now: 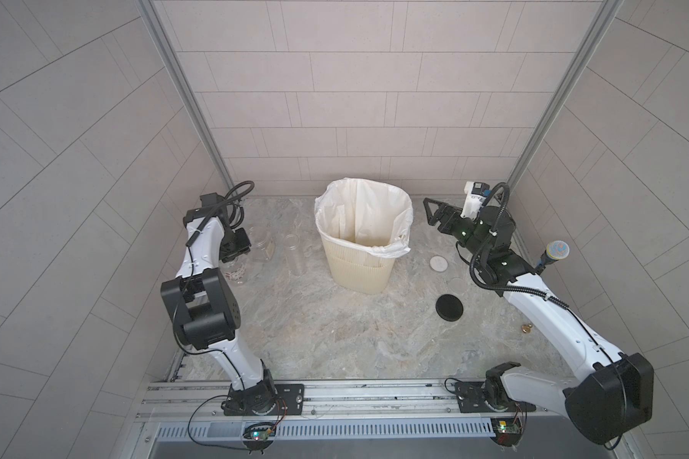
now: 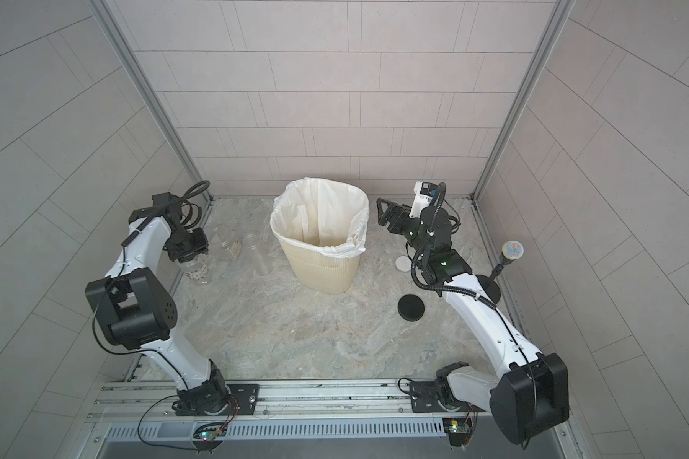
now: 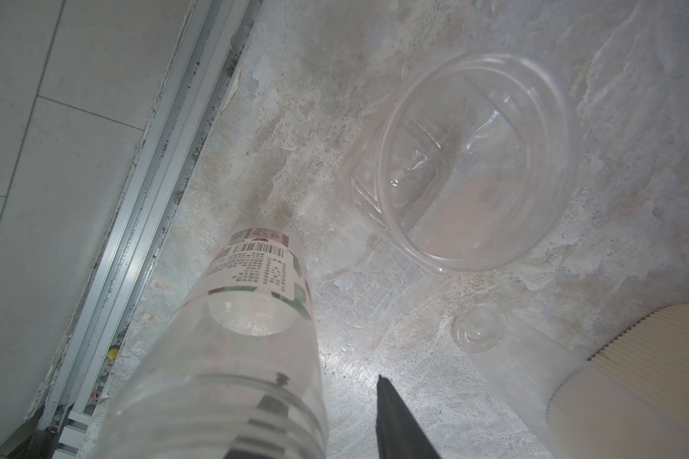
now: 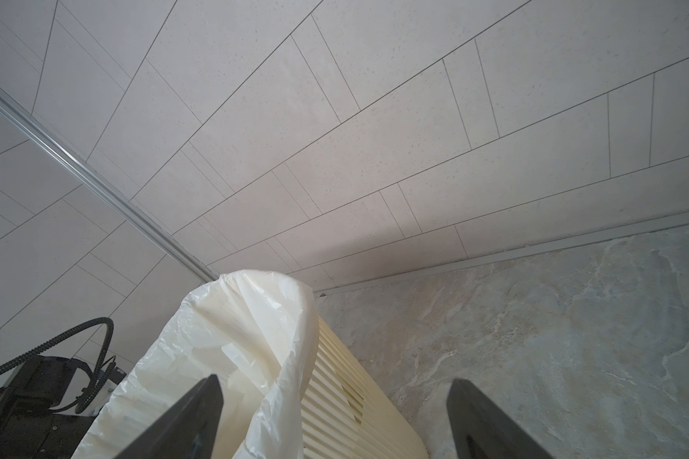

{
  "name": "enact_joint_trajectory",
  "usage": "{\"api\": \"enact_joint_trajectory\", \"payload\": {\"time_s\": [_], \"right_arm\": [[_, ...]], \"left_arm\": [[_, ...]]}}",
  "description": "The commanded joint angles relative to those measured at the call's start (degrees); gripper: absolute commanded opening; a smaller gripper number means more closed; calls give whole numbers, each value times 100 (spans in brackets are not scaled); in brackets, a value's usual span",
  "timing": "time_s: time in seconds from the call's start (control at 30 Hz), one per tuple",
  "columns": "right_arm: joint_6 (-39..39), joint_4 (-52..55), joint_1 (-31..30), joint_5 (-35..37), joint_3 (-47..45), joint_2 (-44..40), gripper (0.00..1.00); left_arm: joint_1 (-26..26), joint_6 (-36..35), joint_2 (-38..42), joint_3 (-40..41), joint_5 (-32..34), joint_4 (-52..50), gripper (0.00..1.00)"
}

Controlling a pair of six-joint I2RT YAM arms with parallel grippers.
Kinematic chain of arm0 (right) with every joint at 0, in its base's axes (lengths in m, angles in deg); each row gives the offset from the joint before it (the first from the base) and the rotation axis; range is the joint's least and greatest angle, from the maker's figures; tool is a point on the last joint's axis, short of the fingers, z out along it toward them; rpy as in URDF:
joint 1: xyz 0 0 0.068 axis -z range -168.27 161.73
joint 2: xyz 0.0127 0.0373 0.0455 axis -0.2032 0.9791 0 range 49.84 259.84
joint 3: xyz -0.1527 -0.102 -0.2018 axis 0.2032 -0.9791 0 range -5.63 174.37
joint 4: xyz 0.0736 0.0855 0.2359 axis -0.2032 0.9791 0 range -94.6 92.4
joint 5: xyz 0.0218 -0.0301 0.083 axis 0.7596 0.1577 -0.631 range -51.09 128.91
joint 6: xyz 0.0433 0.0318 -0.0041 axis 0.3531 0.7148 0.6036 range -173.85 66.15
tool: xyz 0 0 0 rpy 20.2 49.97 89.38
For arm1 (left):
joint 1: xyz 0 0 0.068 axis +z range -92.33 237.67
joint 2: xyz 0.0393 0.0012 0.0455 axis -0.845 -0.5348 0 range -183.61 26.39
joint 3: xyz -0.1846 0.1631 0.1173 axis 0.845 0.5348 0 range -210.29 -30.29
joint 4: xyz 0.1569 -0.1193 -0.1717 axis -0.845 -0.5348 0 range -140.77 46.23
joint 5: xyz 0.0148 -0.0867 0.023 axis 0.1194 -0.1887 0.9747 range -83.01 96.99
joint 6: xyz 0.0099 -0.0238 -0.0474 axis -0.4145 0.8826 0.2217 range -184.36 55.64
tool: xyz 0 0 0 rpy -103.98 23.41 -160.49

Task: Empty the moldy dried flower tea in the jars
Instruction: Place the jar at the center of the board, then reset both arms

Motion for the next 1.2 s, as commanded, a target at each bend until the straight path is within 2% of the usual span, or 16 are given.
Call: {"api": "enact_joint_trajectory", "payload": {"time_s": [0.0, 0.27, 0.47, 0.7, 0.87, 1.03, 1.17], "right_arm": [[-25, -81, -29, -40, 42, 4, 92], [8, -92, -22, -40, 25, 17, 92], [28, -92, -29, -23, 25, 32, 92], [-46, 0, -20, 5, 60, 27, 93], [-211, 121, -13, 125, 86, -9, 93], [-468, 339, 23, 322, 122, -99, 92], [-971, 660, 41, 730, 107, -241, 93]], "left_arm": [[42, 14, 182, -271, 153, -149, 41], [51, 64, 394, -229, 103, -85, 41], [50, 121, 558, -496, -154, -124, 41], [41, 175, 868, -849, -160, -164, 41], [-34, 237, 1243, -907, -516, -112, 42], [-415, 329, 1766, -454, -924, 188, 42], [-930, 559, 2566, 677, -930, 1149, 44]]}}
